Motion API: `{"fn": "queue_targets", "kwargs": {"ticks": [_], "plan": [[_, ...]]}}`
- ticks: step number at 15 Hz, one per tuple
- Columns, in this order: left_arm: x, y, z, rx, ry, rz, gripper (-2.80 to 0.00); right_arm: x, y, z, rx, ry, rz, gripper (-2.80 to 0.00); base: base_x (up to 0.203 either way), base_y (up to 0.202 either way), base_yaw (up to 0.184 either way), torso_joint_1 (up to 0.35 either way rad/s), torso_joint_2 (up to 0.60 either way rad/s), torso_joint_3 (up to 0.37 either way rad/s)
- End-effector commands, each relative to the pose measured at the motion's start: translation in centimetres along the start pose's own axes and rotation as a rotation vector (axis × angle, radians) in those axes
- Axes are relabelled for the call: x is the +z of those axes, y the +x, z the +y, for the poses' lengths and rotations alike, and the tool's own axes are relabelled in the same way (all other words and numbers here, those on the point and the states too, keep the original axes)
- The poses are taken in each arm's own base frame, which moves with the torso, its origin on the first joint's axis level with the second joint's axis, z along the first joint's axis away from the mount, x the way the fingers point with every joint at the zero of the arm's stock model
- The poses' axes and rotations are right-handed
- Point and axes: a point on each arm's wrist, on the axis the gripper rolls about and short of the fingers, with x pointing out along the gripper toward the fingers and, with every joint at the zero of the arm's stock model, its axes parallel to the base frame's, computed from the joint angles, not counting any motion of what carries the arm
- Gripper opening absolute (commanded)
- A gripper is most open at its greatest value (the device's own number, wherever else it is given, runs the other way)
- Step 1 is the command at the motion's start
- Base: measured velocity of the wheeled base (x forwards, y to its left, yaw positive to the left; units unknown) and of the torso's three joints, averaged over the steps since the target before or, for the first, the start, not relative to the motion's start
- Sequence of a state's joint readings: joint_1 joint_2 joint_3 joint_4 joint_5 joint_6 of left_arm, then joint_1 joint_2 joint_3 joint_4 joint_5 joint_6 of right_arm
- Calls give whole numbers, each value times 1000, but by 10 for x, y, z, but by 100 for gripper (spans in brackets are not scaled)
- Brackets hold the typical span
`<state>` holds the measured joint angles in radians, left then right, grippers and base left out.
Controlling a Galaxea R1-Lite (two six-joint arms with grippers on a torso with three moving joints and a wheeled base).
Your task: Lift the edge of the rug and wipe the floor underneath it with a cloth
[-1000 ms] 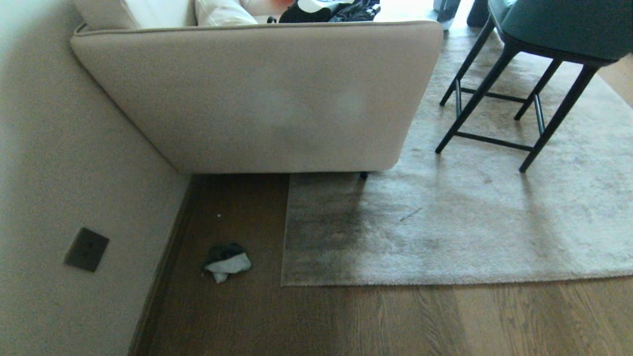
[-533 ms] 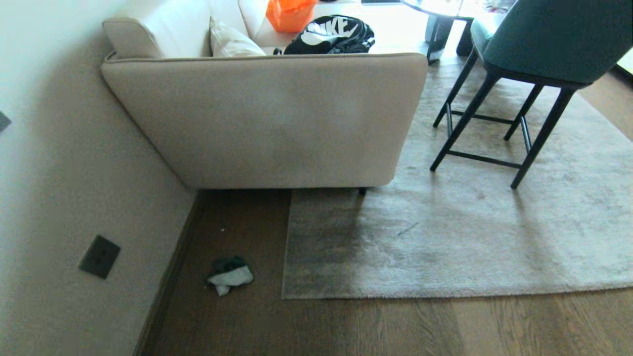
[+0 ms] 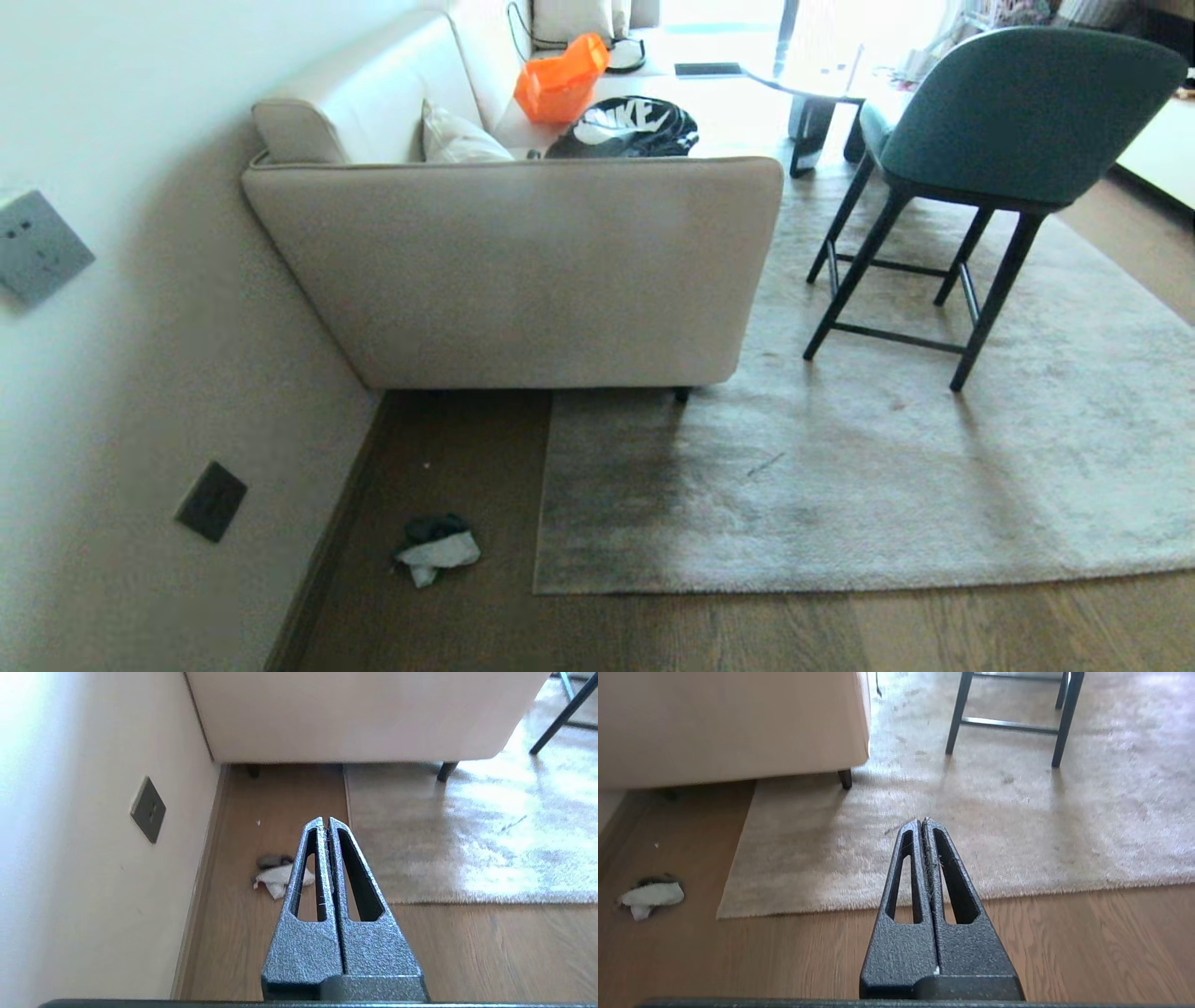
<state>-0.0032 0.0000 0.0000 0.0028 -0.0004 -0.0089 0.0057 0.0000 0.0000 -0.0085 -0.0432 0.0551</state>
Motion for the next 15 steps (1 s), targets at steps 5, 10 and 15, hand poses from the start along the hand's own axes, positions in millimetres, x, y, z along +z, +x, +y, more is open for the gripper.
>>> {"fn": "queue_targets", "kwargs": {"ticks": [5,10,15], "plan": [[0,0,0,1,0,0,-280,0,0,0,1,0,1,-280,0,0,0,1,0,199],[0,0,0,1,-2,0,-280,0,0,0,1,0,1,-280,0,0,0,-1,0,7],[0,0,0,1,-5,-1,-280,0,0,0,-1,0,1,-280,0,0,0,2,1,40]]}}
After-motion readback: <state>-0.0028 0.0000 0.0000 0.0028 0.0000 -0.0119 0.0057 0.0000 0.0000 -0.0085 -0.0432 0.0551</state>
